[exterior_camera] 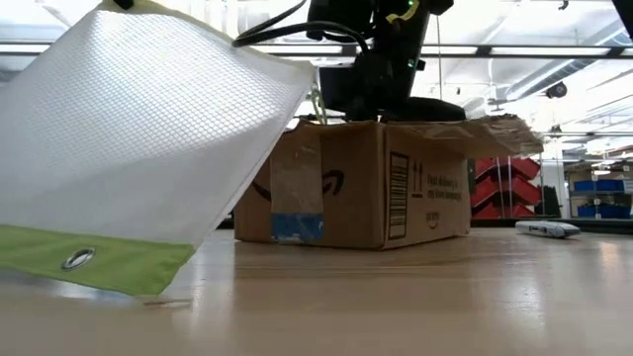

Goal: Unpack boxes
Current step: Put the pill organizer into the transparent zip lock bag

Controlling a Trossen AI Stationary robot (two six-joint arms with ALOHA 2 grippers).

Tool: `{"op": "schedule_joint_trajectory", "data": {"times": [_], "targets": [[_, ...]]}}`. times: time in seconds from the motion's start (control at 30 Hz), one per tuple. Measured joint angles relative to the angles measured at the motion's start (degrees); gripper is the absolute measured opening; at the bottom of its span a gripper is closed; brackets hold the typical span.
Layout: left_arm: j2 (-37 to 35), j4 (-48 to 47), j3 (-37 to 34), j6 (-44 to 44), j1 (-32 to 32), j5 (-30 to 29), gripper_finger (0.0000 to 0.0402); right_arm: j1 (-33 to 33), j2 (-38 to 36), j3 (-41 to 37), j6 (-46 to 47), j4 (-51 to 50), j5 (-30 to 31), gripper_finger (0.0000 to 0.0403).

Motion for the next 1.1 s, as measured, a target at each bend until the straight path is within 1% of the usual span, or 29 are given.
{"op": "schedule_joint_trajectory", "data": {"times": [0.07,0.2,0.27,0.43,0.53,0.67,0.77,0.9,1.0,1.1], "targets": [[-0.50,-0.88,0.00,3.35,0.00,0.00,0.0000,-0.04,0.00,0.00,0.16,0.01,0.16,0.0008],[-1.43,-4.93,0.00,15.35,0.41,-0.13,0.0000,-0.61,-0.05,1.47,2.99,-2.18,0.07,0.0003],[-1.64,-5.14,0.00,18.59,1.47,-0.33,0.0000,-1.15,-0.14,3.60,4.58,-4.38,0.13,0.0003],[-1.71,-5.78,0.00,20.57,4.11,-0.03,0.0000,-3.34,-0.96,10.79,7.89,-11.59,0.11,0.0001],[-1.05,-5.57,0.00,23.15,3.70,-1.13,0.0000,-4.60,-1.20,15.54,10.52,-15.75,0.14,0.0001],[1.67,-5.53,0.00,27.24,1.53,-3.60,0.0000,-4.90,-1.41,22.33,15.14,-17.83,-1.23,0.0001],[3.80,-6.42,0.00,30.59,0.55,-6.40,0.0000,-4.48,-1.44,28.96,20.21,-17.09,-6.27,0.0001],[5.99,-9.56,0.00,32.07,-0.15,-10.09,0.0000,-4.44,-1.53,35.61,28.97,-14.96,-15.32,0.0000],[6.13,-10.50,0.01,32.97,-1.26,-10.54,0.0000,-4.02,-1.55,36.76,30.80,-15.19,-15.24,0.0000],[5.53,-9.94,1.00,33.83,-1.89,-10.38,0.0000,-2.92,-1.36,35.99,26.70,-15.28,-12.56,0.0000]]}}
